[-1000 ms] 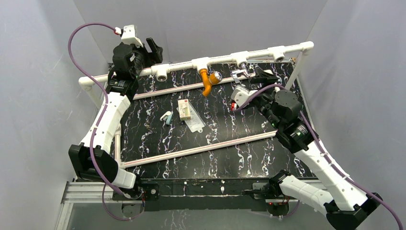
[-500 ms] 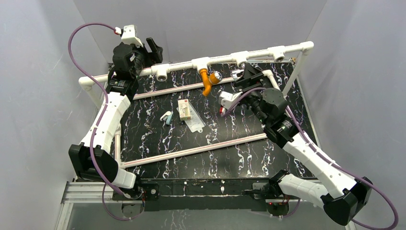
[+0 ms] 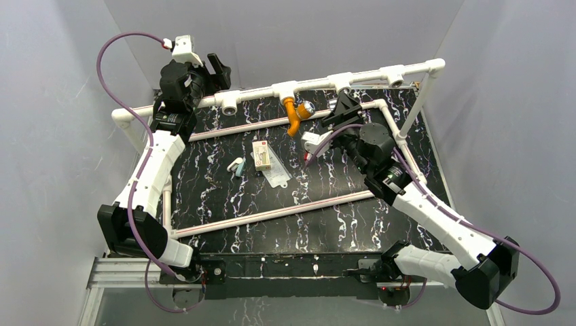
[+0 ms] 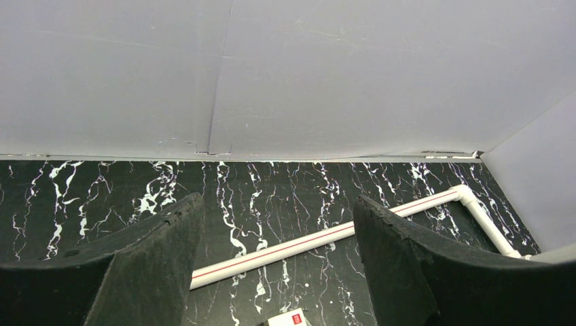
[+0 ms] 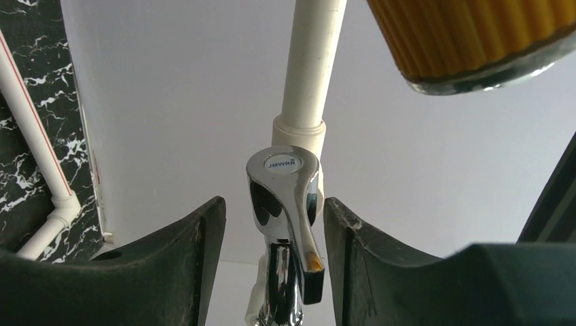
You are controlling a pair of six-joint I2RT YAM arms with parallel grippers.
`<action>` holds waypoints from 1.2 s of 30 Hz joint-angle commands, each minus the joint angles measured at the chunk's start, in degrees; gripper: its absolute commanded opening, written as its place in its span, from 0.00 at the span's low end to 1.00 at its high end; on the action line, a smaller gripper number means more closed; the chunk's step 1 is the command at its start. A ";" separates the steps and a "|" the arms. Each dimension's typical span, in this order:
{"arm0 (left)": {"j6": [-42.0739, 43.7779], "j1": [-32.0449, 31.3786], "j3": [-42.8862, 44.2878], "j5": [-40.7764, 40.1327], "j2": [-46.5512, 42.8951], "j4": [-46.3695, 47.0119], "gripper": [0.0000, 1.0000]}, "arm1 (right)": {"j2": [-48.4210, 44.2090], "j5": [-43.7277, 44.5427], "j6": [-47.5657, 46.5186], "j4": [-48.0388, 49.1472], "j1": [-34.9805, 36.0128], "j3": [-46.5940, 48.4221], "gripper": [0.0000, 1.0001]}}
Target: Install the water faucets
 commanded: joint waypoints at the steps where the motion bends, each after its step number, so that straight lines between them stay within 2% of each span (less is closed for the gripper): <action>1: 0.33 0.89 -6.21 -0.05 7.21 -16.62 0.77 | 0.11 2.30 -1.70 6.32 0.16 1.24 0.60; 5: 0.32 0.87 -6.14 -0.05 7.01 -16.61 0.77 | 0.32 3.41 -1.22 7.94 0.22 0.24 0.47; 10: 0.33 0.94 -6.16 -0.05 6.76 -16.65 0.77 | 0.09 4.37 1.93 10.41 0.21 -1.06 0.16; 12: 0.33 0.90 -6.17 -0.05 6.91 -16.61 0.77 | 0.10 5.10 4.74 10.88 0.46 -1.11 0.01; 15: 0.31 0.92 -6.21 -0.05 7.01 -16.65 0.77 | 0.09 7.29 8.90 14.67 2.01 -2.19 0.01; 20: 0.33 0.92 -6.21 -0.05 7.16 -16.72 0.77 | 0.27 9.69 22.39 17.26 3.82 -2.34 0.01; 36: 0.33 0.95 -6.16 -0.05 7.10 -16.77 0.77 | -1.22 17.38 79.99 19.95 4.07 2.51 0.01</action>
